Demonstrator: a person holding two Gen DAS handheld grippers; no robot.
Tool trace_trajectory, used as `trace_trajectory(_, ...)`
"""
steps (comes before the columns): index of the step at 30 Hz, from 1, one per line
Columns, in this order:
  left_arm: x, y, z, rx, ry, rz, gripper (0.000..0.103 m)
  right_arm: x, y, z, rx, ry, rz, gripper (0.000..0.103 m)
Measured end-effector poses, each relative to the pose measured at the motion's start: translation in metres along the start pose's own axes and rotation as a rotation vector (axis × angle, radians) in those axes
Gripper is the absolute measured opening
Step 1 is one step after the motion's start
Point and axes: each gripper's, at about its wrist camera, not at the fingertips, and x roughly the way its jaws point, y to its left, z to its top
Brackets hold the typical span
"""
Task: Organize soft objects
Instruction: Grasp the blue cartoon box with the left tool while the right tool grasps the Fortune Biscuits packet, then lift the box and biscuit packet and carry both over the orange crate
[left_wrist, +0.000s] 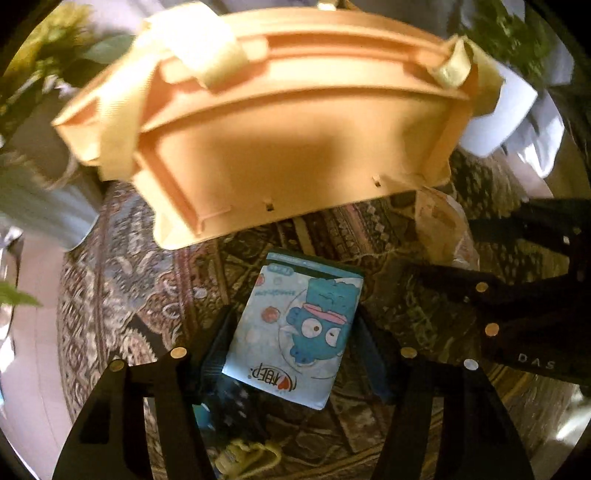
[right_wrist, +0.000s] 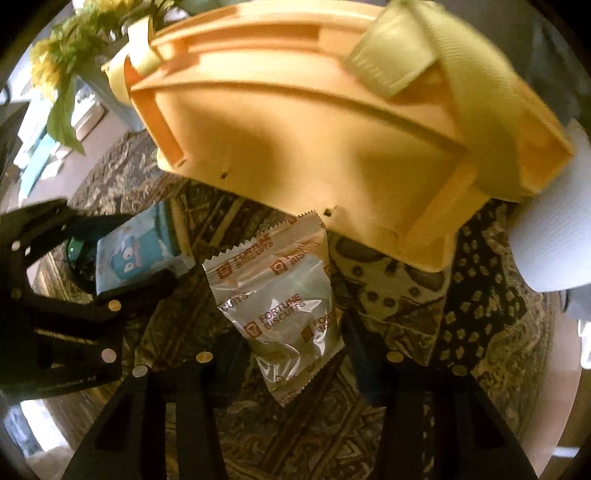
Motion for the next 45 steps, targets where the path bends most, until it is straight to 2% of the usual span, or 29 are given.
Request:
trace_trajectory(4, -0.015, 0.007, -0.008, -0.095, -0.048, -0.009, 0.063, -0.017, -0.010, -0.008, 0.035, -0.040, 0.000, 0.048)
trace_trajectory(9, -0.037, 0.012, -0.015, -0.157, -0.098, -0.026, 0.063, -0.040, -0.022, -0.014, 0.093, -0.097, 0.026, 0.048)
trace_trajectory(16, -0.058, -0.002, -0.001, -0.213, -0.172, -0.021, 0.063, -0.084, -0.031, -0.021, 0.158, -0.192, 0.028, 0.048)
trace_trajectory(28, -0.109, 0.001, 0.015, -0.254, -0.321, 0.002, 0.063, -0.133, -0.016, -0.007, 0.201, -0.364, -0.004, 0.048)
trace_trajectory(35, -0.135, 0.004, 0.034, -0.242, -0.401, 0.008, 0.063, -0.163, -0.014, 0.009, 0.211, -0.465, -0.006, 0.048)
trace_trajectory(41, -0.149, 0.006, 0.052, -0.237, -0.459, 0.016, 0.063, -0.176, -0.018, 0.025, 0.219, -0.520, 0.005, 0.048)
trace_trajectory(45, -0.159, 0.008, 0.067, -0.219, -0.504, 0.047, 0.063, -0.179, -0.020, 0.037, 0.219, -0.543, 0.010, 0.048)
